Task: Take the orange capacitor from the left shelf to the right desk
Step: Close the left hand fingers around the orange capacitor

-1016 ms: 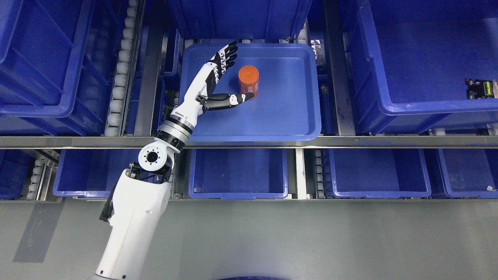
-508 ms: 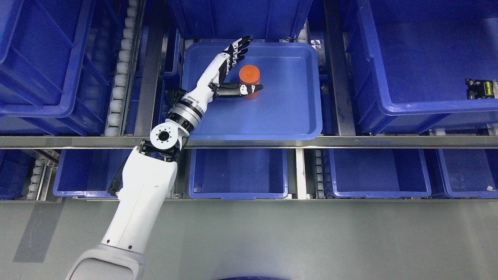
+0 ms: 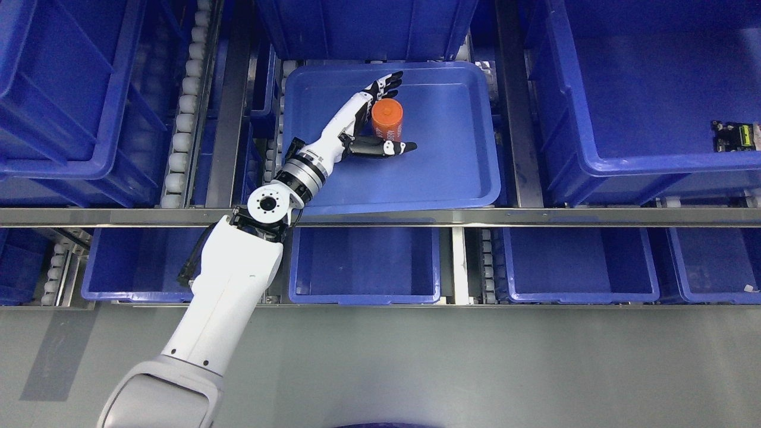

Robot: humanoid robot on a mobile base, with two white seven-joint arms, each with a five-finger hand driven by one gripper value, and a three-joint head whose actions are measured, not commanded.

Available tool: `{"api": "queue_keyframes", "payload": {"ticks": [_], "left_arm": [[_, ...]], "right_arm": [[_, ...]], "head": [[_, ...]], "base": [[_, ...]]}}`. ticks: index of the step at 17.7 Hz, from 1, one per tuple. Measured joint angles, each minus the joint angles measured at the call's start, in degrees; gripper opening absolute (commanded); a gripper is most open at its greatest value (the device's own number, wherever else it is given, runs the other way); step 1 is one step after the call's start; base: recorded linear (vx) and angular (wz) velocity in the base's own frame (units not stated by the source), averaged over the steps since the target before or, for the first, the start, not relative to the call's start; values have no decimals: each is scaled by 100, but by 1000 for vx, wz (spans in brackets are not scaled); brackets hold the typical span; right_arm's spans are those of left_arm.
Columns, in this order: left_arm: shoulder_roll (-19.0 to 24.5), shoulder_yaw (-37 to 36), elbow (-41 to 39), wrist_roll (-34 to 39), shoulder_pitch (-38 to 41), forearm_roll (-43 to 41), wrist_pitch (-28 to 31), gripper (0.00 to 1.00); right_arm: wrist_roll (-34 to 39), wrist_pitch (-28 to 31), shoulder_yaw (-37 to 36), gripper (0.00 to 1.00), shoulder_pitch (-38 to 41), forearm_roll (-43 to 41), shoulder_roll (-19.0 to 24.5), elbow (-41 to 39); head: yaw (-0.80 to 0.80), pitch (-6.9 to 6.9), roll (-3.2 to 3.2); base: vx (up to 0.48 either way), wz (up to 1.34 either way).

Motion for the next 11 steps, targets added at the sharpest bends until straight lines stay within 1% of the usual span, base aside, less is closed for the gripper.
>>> {"api": "queue_keyframes", "payload": {"ticks": [1,3,5,6,9,11], "left_arm": [[0,-33,55,0,-42,1,-3,90],[0,-88,150,-3,-115,-39,-10,80],[0,-129,228,-9,-160,-52,-18,67],[-1,-146,265,-18,-177,-38,-21,63],[-1,-173,353,-35,-205,-16,-110,44],[-1,-181,397,-44,-213,0,-200,33]], "right_arm": [[0,0,0,100,0,0,0,0],[0,0,0,100,0,0,0,0],[0,0,0,100,0,0,0,0],[0,0,0,100,0,0,0,0],[0,0,0,100,0,0,0,0],[0,-1,0,100,0,0,0,0]], "head": [[0,0,0],[0,0,0],[0,0,0],[0,0,0],[0,0,0],[0,0,0]], "base": [[0,0],[0,0],[0,0],[0,0],[0,0],[0,0]]}}
